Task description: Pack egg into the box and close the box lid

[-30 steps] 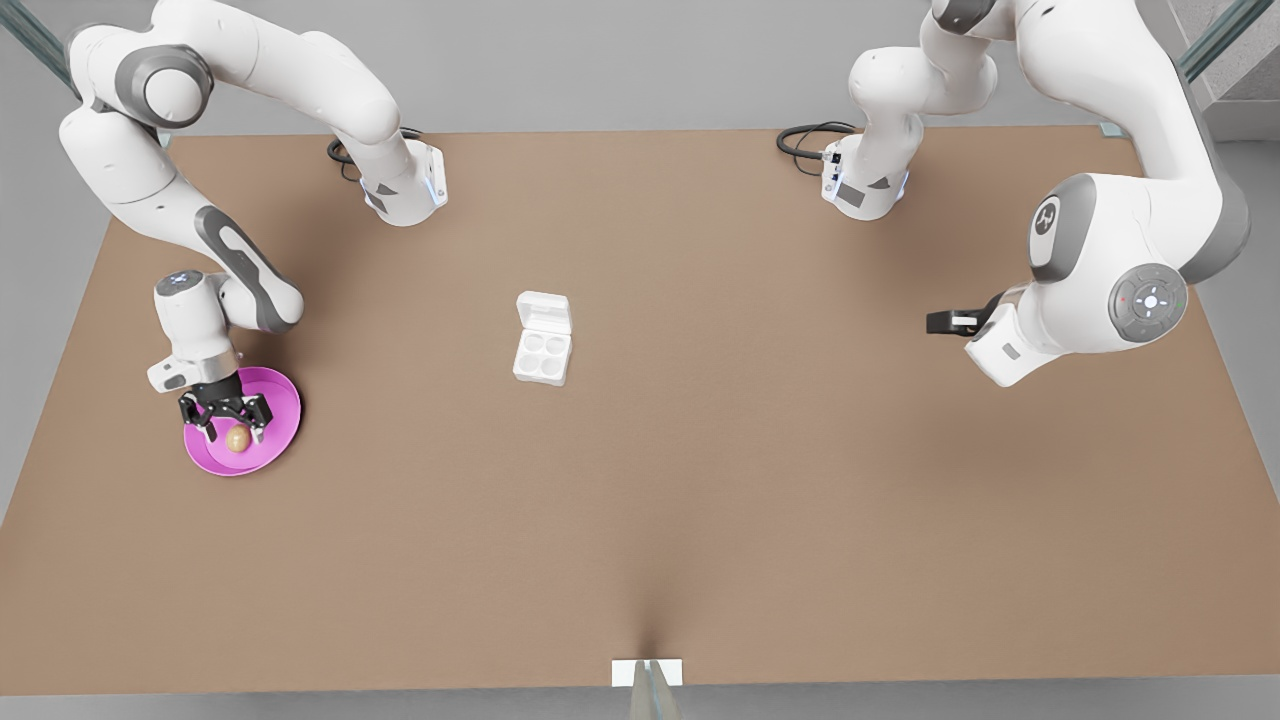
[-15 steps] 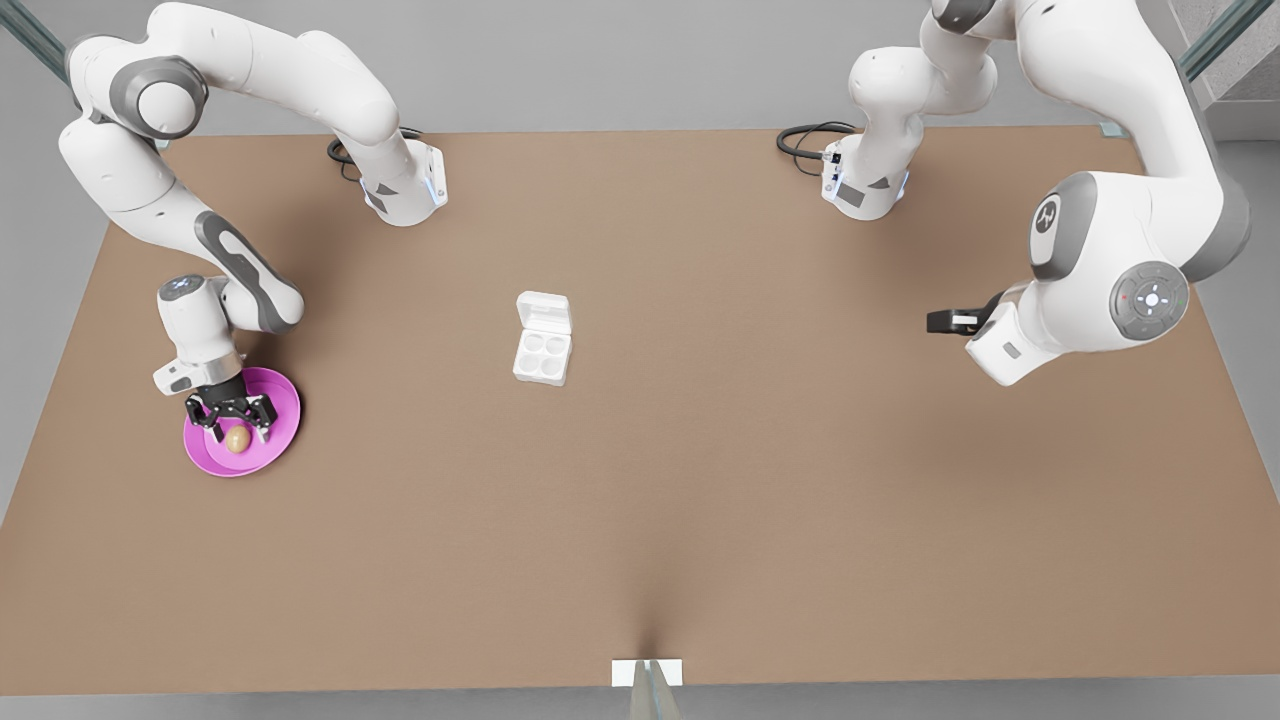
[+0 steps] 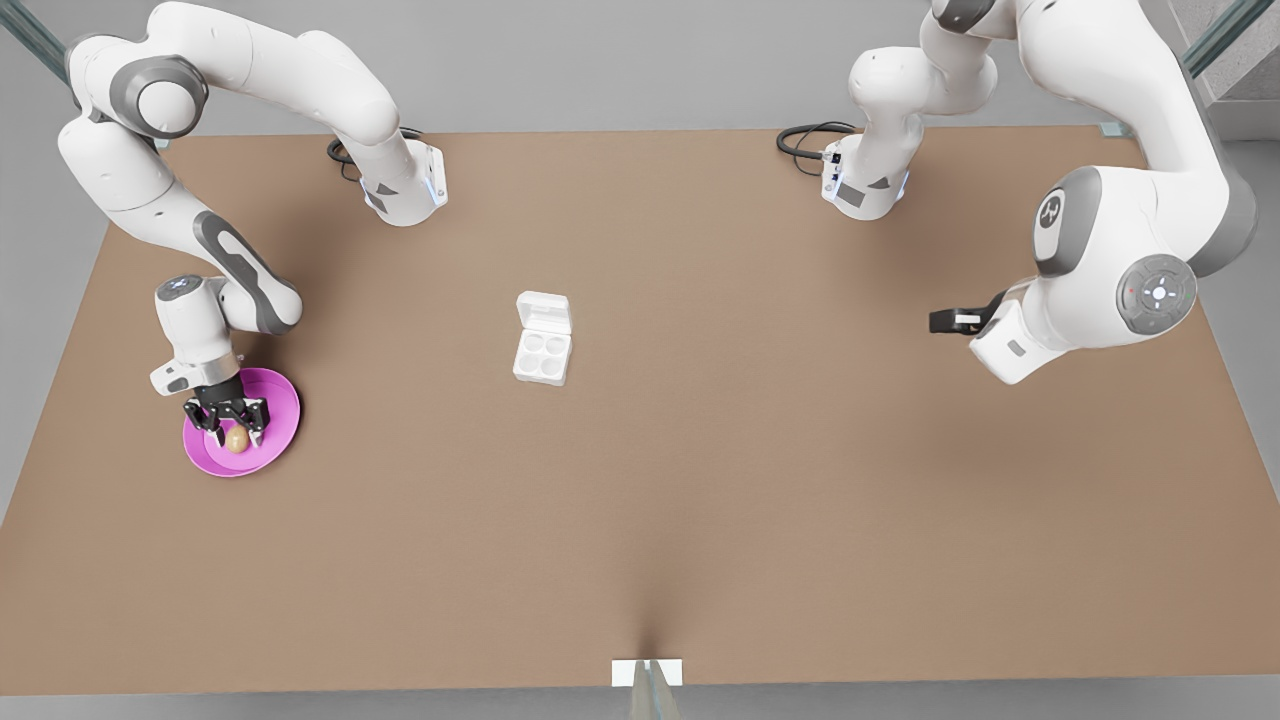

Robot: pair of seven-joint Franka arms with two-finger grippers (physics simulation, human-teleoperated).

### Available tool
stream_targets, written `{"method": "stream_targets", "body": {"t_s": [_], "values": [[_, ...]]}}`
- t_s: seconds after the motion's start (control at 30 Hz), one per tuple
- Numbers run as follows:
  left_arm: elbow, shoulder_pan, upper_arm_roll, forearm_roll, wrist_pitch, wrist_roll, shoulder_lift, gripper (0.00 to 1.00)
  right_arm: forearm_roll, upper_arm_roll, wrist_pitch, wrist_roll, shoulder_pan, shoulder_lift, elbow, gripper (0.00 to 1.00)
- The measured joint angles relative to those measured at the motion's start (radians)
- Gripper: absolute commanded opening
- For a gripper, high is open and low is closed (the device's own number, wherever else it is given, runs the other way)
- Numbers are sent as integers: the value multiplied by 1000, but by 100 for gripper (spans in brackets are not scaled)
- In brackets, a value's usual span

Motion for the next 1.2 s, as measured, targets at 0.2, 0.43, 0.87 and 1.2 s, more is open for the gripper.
{"method": "stream_targets", "body": {"t_s": [0.2,0.43,0.87,1.2], "values": [[5,0,-1,0,0,0,-2,100,-2,0,1,2,1,1,1,48],[5,0,-2,0,-2,0,-2,100,-1,2,1,2,0,-3,2,46],[27,0,-2,2,-15,0,-10,100,10,207,-764,295,62,-252,234,47],[26,1,11,4,-40,2,-1,100,237,391,-1744,794,518,-157,860,50]]}}
